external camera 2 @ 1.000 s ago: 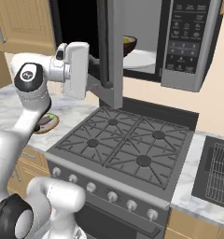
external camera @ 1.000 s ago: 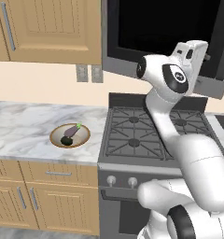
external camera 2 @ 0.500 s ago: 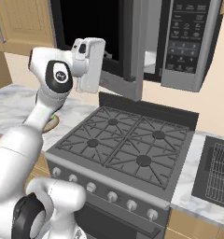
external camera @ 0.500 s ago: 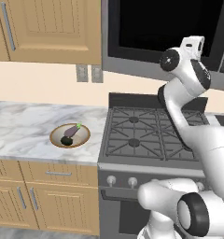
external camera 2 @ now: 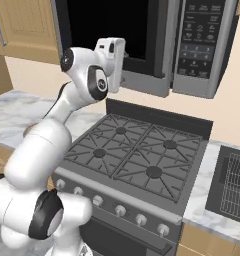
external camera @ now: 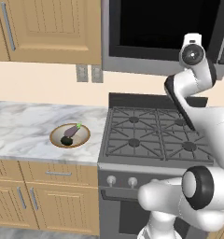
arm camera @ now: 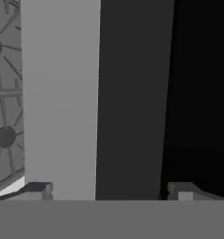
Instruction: Place the bowl containing the broccoli and hot dog in the microwave. Close the microwave door and press the start button to microwave the meal.
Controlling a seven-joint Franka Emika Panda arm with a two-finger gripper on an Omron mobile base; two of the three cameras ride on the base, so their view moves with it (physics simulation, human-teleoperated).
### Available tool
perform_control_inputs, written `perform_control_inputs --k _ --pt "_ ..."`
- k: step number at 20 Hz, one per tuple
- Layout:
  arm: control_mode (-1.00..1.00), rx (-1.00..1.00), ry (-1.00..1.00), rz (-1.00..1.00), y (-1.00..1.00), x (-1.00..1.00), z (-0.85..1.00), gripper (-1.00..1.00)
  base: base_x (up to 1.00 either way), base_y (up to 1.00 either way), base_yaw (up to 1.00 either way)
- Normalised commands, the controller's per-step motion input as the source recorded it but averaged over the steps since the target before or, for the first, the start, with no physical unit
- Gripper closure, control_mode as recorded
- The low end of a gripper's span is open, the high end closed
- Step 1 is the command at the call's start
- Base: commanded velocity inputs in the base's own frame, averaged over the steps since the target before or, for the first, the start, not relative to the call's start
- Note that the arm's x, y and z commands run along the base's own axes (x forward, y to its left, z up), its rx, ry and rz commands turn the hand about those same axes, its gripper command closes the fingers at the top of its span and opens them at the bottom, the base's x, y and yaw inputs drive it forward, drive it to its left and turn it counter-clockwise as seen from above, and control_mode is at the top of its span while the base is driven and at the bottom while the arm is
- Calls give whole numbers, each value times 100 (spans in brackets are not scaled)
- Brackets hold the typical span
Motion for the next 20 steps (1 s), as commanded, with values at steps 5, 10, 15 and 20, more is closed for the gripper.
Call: perform_control_inputs --k 5,10,15,20 --pt "-100 5 0 21 -11 68 -1 -100 0 0 0" --pt "-100 1 4 13 -1 72 0 -100 0 0 0" --pt "-100 0 16 2 -7 39 0 -100 0 0 0" --pt "-100 0 5 2 -40 -71 -20 -100 0 0 0"
